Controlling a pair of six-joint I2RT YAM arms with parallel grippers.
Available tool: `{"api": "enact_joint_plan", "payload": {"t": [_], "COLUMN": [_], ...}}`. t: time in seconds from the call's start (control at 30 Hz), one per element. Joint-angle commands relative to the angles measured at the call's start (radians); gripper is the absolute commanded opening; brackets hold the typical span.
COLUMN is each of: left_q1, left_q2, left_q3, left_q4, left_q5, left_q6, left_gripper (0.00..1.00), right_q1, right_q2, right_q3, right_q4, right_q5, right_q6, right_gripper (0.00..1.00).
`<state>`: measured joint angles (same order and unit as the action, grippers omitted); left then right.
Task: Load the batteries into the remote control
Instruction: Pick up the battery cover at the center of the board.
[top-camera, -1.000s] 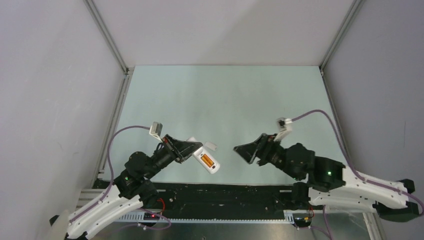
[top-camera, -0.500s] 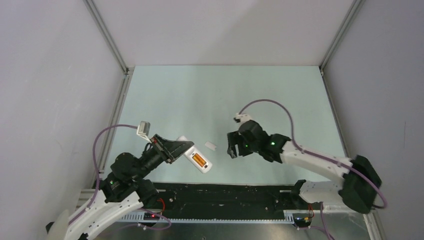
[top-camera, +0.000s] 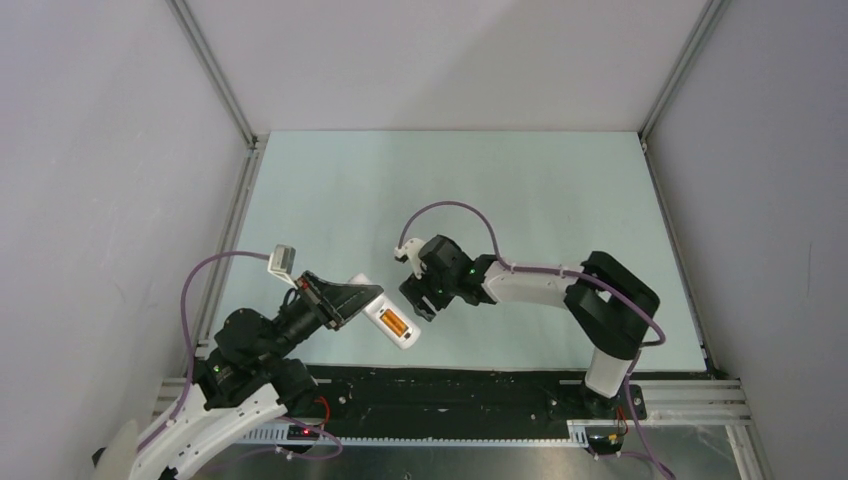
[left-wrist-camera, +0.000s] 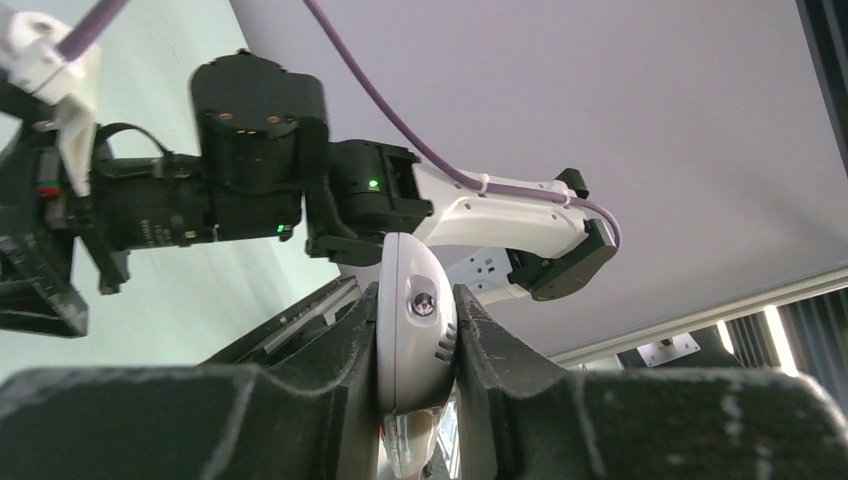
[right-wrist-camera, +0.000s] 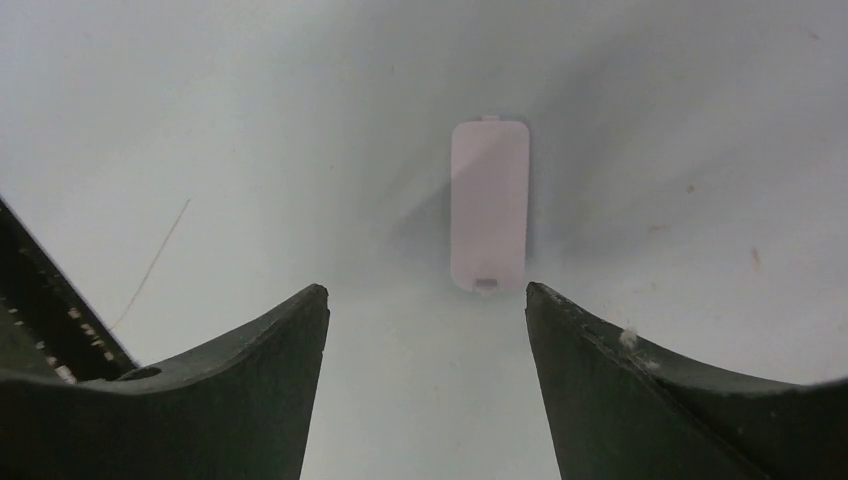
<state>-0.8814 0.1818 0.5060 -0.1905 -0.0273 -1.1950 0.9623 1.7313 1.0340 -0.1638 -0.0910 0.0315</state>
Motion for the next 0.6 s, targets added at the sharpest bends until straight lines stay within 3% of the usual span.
{"api": "enact_joint_plan", "payload": {"t": [0.0, 0.23, 0.57], "left_q1": [-0.001, -0.001, -0.001], "left_q2": [-0.020, -0.017, -0.031], "left_q3": [0.016, 0.012, 0.010], "left_q4": [0.019, 0.014, -0.001], "left_q5": [-0.022, -0.013, -0.023], "left_q6": [0.009, 0.011, 0.020], "left_gripper": [0.00, 0.00, 0.00], "right_q1": [0.012, 0.015, 0.014], "right_q2": [0.063, 0.094, 0.150], "right_q3": [0.056, 0.061, 0.141], "right_q4": [0.048, 0.057, -0.044], "right_q5": [0.031, 0.122, 0.104], "right_q6": [-0.096, -0.142, -0.170], "right_gripper": [0.76, 0.76, 0.70]}}
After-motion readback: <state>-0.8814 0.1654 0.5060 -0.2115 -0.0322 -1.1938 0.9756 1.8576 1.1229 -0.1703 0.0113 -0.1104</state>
